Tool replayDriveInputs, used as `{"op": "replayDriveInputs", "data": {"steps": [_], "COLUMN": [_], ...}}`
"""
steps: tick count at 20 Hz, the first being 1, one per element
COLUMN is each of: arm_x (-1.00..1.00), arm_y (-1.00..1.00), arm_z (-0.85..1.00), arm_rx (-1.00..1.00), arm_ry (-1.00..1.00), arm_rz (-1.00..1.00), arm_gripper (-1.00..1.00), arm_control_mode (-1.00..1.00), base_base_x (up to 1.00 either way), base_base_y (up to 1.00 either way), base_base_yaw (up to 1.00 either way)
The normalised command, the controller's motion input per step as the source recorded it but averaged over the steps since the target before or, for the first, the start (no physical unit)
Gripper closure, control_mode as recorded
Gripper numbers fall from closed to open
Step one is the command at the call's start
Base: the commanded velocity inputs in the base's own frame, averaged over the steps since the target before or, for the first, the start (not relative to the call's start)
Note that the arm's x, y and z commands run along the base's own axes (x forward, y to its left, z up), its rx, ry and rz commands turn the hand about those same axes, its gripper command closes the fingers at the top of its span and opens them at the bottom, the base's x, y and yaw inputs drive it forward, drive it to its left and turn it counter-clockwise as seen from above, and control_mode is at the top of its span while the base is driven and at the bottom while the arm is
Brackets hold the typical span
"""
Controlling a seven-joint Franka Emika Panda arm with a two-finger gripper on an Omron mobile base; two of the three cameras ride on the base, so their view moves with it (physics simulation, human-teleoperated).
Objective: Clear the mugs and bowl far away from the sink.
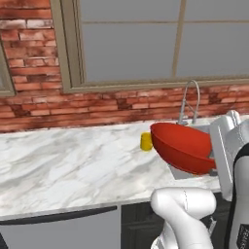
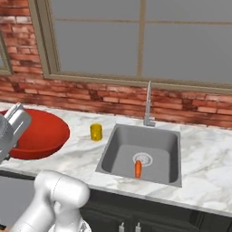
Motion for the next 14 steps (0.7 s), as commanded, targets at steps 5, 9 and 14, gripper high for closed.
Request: {"op": "replayDriveInputs", "data": {"steps": [5, 9, 14], "arm_x": [0.00, 0.00, 0.00], "arm_y": [0.00, 0.00, 0.00], "arm_z": [0.00, 0.00, 0.00], "arm_rx": [0.00, 0.00, 0.00], "arm_ry": [0.00, 0.00, 0.00], "arm_rz": [0.00, 0.00, 0.00], "arm_gripper": [1.00, 1.00, 1.00], "arm_control_mode": [1.00, 1.00, 1.00], "base_base_x": [-0.28, 0.00, 0.00], "base_base_y": [0.49, 0.36, 0.12], "base_base_yaw": [0.59, 0.80, 0.79]}}
